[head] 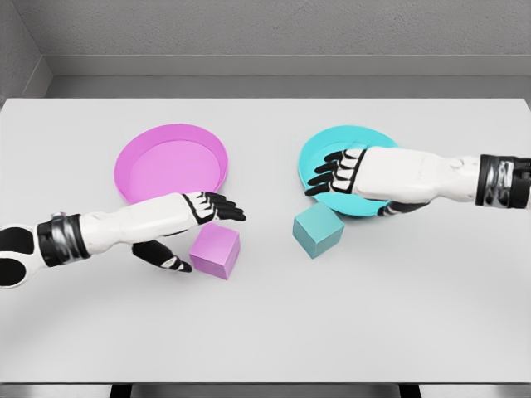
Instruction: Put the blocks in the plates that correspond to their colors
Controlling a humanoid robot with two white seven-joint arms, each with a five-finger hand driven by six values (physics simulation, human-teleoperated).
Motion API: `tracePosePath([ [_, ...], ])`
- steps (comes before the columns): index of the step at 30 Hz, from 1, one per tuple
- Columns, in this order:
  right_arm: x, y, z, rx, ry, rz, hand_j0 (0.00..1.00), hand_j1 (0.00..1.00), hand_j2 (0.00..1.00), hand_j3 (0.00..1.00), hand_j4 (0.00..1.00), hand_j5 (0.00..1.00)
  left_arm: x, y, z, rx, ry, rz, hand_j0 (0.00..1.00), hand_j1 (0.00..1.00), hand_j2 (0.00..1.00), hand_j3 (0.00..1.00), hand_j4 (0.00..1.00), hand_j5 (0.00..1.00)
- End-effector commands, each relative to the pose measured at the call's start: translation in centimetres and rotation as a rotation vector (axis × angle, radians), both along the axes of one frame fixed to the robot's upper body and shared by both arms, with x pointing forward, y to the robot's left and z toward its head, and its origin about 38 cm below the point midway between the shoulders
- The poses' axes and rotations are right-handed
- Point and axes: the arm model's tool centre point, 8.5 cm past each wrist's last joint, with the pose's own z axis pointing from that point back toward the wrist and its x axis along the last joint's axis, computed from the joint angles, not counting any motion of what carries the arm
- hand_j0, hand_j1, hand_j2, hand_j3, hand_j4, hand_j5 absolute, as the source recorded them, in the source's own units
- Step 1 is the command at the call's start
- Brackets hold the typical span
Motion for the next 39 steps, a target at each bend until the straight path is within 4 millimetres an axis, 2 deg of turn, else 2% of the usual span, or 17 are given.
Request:
tracePosePath([
  [1, -0.3, 1.0, -0.4, 0.002, 0.016, 0.027, 1.00, 1.00, 1.00, 1.00, 1.00, 1.00, 0.2, -0.3, -0.2, -0.005, 0.010, 0.015, 1.00, 1.00, 1.00, 1.00, 1.00, 1.00],
  [3, -0.5, 1.8, -1.1, -0.001, 0.036, 0.045, 1.00, 1.00, 1.00, 1.00, 1.00, 1.00, 0.3, -0.5, -0.5, 0.004, 0.019, 0.028, 1.00, 1.00, 1.00, 1.00, 1.00, 1.00],
  [7, -0.7, 1.7, -2.3, -0.048, 0.043, 0.041, 1.00, 1.00, 1.00, 1.00, 1.00, 1.00, 0.2, -0.8, -1.8, 0.017, 0.050, 0.026, 1.00, 1.00, 1.00, 1.00, 1.00, 1.00],
  [13, -0.5, 3.2, -2.7, -0.026, 0.040, 0.061, 1.00, 1.00, 1.00, 1.00, 1.00, 1.00, 1.0, -1.3, -3.3, 0.121, 0.068, 0.057, 1.00, 1.00, 1.00, 1.00, 1.00, 1.00],
  [18, 0.1, 3.6, -3.6, -0.052, 0.023, 0.048, 1.00, 1.00, 1.00, 1.00, 1.00, 1.00, 1.8, -3.2, -3.4, 0.203, 0.120, 0.056, 1.00, 1.00, 1.00, 1.00, 1.00, 1.00],
  [22, 1.0, 3.6, -4.7, -0.056, 0.039, 0.022, 1.00, 1.00, 1.00, 1.00, 1.00, 1.00, 1.7, -3.3, -3.4, 0.213, 0.127, 0.044, 1.00, 1.00, 1.00, 1.00, 1.00, 1.00],
  [26, 0.9, 4.2, -5.4, -0.061, 0.054, 0.033, 1.00, 1.00, 1.00, 1.00, 1.00, 1.00, 1.6, -3.4, -3.4, 0.211, 0.125, 0.039, 1.00, 1.00, 1.00, 1.00, 1.00, 1.00],
  [31, 0.9, 4.6, -7.1, -0.083, 0.072, 0.028, 1.00, 1.00, 1.00, 1.00, 1.00, 1.00, 1.6, -3.5, -3.3, 0.212, 0.118, 0.030, 0.84, 0.84, 0.84, 0.84, 0.84, 0.84],
  [33, 1.3, 4.1, -7.6, -0.093, 0.084, 0.009, 1.00, 1.00, 1.00, 1.00, 1.00, 1.00, 1.5, -3.5, -3.4, 0.212, 0.119, 0.028, 0.80, 0.80, 0.80, 0.80, 0.80, 0.80],
  [39, 1.5, 3.8, -7.9, -0.126, 0.071, 0.000, 1.00, 1.00, 1.00, 1.00, 1.00, 1.00, 1.1, -3.7, -3.6, 0.209, 0.117, -0.001, 0.61, 0.61, 0.61, 0.61, 0.61, 0.61],
])
